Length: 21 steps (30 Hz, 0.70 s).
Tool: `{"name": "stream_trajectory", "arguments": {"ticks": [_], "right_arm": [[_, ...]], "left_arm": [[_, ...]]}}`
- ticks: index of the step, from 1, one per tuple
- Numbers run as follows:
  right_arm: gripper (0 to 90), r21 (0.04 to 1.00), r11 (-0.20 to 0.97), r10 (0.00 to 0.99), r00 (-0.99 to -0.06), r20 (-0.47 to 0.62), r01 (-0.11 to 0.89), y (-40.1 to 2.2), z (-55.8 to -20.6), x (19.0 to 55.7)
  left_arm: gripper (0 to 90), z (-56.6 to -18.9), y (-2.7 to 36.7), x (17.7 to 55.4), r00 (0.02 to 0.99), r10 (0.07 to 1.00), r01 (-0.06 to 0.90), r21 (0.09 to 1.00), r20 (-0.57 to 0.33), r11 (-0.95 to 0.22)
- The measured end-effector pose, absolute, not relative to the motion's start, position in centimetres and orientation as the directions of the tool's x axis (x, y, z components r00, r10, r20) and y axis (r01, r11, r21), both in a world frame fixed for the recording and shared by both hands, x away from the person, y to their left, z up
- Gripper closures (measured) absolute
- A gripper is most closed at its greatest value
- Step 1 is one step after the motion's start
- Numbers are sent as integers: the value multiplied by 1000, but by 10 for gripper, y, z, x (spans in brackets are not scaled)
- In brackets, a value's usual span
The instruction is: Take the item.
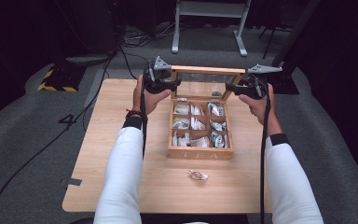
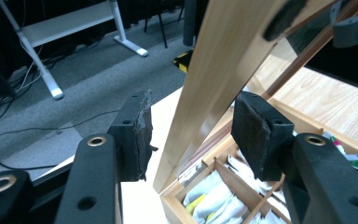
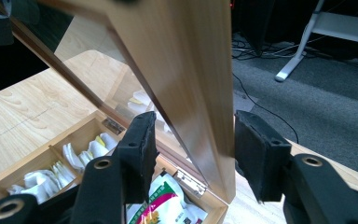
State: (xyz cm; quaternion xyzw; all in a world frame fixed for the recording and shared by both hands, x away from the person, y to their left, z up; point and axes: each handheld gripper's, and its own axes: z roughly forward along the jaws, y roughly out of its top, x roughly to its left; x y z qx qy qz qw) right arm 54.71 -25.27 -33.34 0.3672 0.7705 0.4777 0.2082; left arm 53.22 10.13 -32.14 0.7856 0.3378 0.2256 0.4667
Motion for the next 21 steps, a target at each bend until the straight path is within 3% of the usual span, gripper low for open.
{"name": "stream_trajectory", "arguments": {"ticks": [11, 21], "right_arm": [[408, 874, 316, 764, -645, -5, 368, -250, -327, 531], [399, 865, 341, 749, -662, -13, 368, -253, -330, 517]], "left_arm": [[595, -320, 102, 512, 699, 711, 311, 862, 77, -400], [580, -321, 99, 497, 713, 694, 303, 849, 100, -433]]}}
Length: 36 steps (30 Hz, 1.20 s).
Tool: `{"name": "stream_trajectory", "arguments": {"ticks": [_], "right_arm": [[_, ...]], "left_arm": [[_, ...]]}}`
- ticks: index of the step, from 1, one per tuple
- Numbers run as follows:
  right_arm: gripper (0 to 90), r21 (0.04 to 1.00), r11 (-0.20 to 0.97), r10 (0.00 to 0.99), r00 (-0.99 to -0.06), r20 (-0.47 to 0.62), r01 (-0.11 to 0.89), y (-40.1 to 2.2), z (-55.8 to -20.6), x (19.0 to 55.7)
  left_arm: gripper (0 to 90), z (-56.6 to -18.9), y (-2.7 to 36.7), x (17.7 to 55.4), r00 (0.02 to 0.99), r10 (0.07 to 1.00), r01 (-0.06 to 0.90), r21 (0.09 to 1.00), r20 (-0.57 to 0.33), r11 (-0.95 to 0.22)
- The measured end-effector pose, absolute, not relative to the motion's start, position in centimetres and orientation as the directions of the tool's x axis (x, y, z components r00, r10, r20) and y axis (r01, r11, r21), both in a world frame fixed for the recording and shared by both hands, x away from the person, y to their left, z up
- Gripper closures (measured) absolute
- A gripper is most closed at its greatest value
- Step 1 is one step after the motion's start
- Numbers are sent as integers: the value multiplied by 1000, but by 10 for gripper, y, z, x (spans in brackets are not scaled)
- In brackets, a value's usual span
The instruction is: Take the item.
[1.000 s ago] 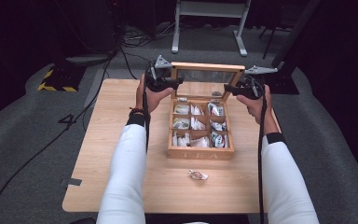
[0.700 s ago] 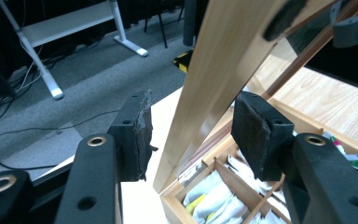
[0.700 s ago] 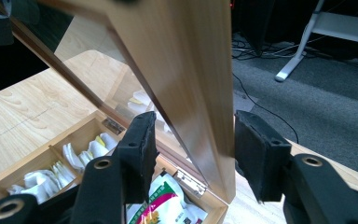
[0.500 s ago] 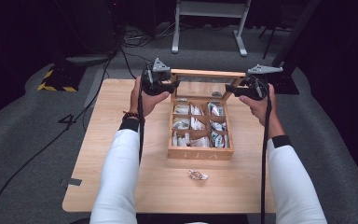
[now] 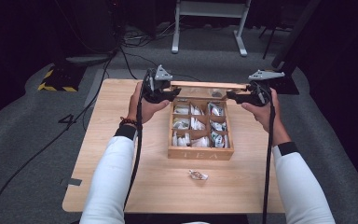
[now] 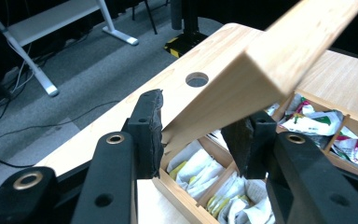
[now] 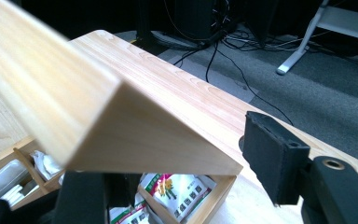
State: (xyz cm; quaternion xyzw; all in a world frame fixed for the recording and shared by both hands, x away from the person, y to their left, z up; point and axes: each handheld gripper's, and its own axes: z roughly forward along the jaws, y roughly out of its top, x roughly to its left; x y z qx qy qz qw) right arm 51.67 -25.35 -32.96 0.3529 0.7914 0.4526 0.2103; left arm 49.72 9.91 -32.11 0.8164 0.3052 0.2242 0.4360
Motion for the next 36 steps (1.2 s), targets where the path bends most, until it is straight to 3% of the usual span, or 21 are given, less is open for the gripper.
{"name": "stream_trajectory", "arguments": {"ticks": [19, 36], "right_arm": [[374, 847, 403, 711, -701, -51, 346, -255, -345, 487], [330, 838, 423, 712, -698, -71, 345, -261, -348, 468]], "left_arm": [[512, -339, 97, 462, 735, 664, 263, 844, 139, -467], [407, -341, 102, 442, 746, 656, 274, 845, 114, -459]]}}
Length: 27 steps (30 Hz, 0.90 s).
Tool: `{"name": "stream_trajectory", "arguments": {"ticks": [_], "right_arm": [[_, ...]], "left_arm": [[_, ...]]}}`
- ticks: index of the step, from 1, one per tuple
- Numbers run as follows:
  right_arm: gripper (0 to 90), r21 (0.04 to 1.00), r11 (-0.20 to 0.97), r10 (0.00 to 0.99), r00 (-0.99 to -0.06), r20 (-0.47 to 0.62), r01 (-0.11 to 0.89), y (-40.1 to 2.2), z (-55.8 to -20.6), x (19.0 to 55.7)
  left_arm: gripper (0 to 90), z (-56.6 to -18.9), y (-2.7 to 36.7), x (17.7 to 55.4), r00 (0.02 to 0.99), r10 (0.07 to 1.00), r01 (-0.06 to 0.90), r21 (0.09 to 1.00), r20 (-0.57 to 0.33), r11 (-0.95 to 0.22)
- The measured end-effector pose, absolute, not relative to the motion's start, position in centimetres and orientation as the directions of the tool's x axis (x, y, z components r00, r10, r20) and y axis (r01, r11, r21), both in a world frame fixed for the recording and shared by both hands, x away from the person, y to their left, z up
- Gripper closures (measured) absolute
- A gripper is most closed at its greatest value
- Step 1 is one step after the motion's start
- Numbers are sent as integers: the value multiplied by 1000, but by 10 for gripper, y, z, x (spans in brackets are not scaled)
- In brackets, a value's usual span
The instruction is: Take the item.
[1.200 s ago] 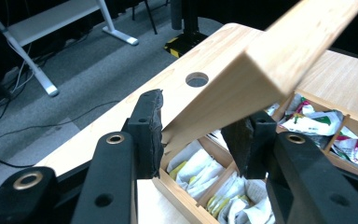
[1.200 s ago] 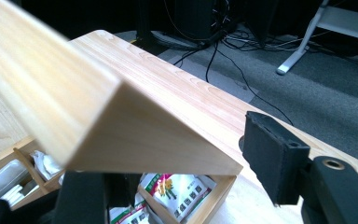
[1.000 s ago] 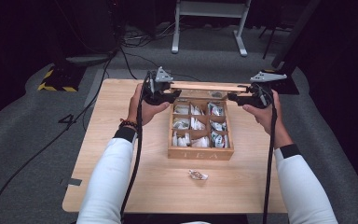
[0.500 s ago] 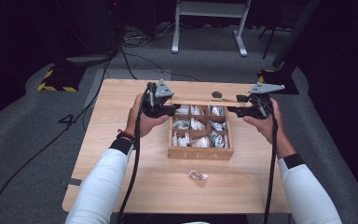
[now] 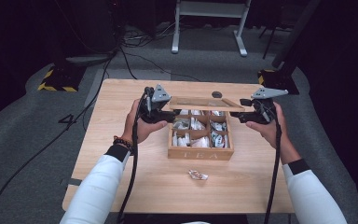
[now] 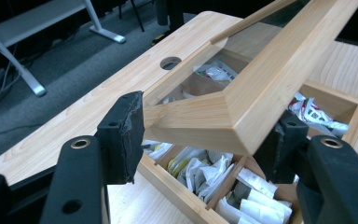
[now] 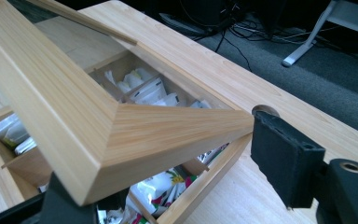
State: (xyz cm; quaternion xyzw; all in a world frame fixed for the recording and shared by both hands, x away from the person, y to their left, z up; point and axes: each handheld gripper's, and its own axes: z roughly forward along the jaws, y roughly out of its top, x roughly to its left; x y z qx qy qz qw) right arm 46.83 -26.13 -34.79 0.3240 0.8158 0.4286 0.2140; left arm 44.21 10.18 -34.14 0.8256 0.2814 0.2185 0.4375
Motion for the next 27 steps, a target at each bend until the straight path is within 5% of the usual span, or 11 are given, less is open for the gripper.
{"name": "stream_trajectory", "arguments": {"ticks": [27], "right_arm": [[320, 824, 464, 658, -749, -76, 324, -259, -376, 442]], "left_arm": [[314, -371, 108, 418, 797, 595, 244, 845, 105, -476]]}}
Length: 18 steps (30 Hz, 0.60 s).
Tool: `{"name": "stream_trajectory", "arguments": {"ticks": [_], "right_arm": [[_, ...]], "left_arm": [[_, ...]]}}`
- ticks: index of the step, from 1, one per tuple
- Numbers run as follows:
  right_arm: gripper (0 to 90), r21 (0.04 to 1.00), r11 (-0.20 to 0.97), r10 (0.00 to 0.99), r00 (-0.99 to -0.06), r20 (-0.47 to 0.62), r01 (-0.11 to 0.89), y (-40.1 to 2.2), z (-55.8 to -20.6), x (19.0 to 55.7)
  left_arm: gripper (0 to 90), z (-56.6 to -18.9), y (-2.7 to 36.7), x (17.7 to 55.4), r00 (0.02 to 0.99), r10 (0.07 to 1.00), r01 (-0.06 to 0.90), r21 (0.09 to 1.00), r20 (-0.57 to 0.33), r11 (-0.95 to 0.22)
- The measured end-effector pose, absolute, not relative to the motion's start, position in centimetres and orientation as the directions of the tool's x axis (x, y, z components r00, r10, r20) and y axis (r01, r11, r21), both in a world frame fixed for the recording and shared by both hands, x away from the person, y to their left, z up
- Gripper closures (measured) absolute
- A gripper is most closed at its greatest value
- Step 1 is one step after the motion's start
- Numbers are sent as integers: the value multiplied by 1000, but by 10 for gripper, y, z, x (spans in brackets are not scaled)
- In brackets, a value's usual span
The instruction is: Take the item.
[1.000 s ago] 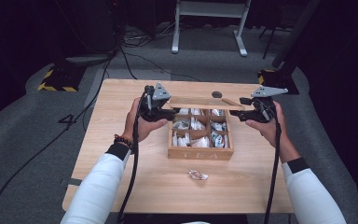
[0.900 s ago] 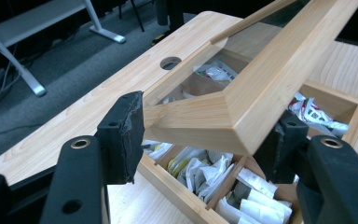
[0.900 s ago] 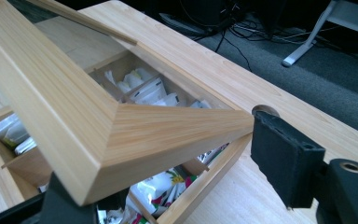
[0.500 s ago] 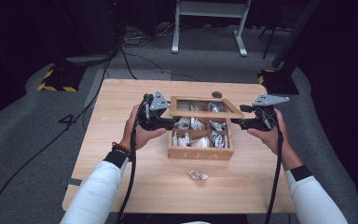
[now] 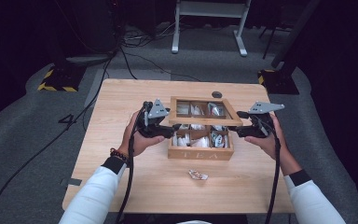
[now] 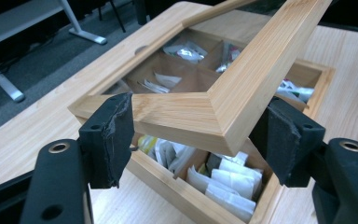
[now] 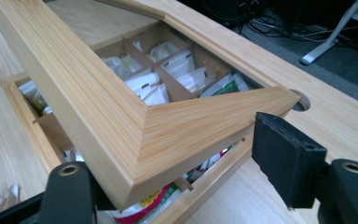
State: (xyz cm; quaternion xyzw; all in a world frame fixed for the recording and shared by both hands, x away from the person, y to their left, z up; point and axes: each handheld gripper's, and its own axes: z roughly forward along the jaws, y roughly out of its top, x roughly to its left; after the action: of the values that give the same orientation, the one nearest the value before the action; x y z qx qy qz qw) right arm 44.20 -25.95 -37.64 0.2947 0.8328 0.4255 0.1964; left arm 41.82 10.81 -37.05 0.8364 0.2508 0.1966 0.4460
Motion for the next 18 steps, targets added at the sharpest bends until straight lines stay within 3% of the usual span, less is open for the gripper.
{"name": "stream_trajectory", "arguments": {"ticks": [18], "right_arm": [[309, 827, 463, 639, -767, -62, 318, -265, -394, 430]], "left_arm": [[295, -388, 109, 411, 801, 593, 269, 837, 80, -477]]}}
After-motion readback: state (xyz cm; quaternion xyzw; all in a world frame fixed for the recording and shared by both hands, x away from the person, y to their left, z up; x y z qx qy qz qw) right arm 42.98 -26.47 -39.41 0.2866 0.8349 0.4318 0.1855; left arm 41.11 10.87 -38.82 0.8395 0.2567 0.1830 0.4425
